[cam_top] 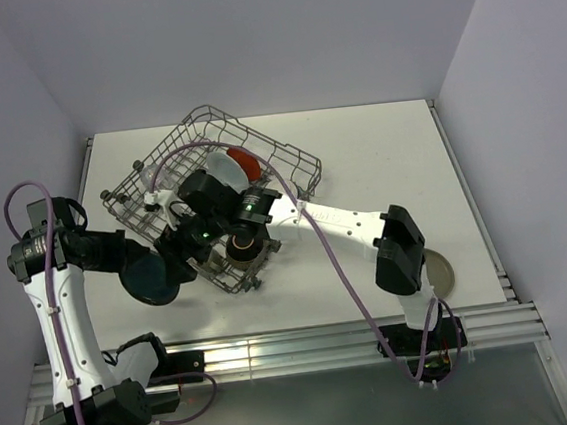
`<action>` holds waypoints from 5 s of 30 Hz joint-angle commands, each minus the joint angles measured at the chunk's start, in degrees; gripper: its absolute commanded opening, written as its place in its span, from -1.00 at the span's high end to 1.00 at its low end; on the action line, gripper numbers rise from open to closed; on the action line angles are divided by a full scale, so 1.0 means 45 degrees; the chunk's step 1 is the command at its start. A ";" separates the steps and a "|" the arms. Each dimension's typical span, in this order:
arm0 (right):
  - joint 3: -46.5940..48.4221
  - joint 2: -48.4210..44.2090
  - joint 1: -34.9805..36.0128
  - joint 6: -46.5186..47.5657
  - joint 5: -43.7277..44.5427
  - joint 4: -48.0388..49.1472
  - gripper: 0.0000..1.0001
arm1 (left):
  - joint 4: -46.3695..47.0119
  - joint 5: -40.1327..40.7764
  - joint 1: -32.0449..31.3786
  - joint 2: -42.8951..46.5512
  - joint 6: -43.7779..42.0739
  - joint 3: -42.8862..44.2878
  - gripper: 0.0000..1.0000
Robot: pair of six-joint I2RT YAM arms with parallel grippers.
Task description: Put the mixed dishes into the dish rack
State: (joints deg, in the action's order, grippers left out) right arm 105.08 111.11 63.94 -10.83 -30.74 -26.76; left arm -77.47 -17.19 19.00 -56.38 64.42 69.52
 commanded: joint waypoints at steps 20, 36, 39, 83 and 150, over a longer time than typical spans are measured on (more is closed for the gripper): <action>0.2724 0.2203 0.0244 -0.0015 0.2591 -0.0029 0.63 | -0.0323 -0.1707 -0.0962 -0.0107 0.0782 0.1680 1.00; 0.2605 0.1169 -0.0575 0.1059 0.5562 -0.0302 1.00 | 0.2740 -0.3132 -0.0981 -0.1768 0.0663 0.4197 -0.98; 0.3151 0.1227 -0.1259 0.1156 0.5464 -0.0322 1.00 | 0.3699 -0.3406 -0.0981 -0.1943 0.1112 0.4687 -0.98; 0.5146 0.5621 -0.2901 0.3481 0.9781 0.0049 1.00 | 0.3661 -0.4363 -0.0962 -0.2354 -0.0078 0.1897 -0.98; -0.3463 -0.6600 -1.0515 -0.3646 1.0621 -0.3836 -0.83 | 0.4502 0.0871 -1.2267 -1.0102 -0.1209 0.9092 -0.84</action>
State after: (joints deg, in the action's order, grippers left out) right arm 93.51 90.24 18.50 -21.28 16.88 -40.18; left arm -57.36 -16.08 -31.24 -97.03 63.35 101.65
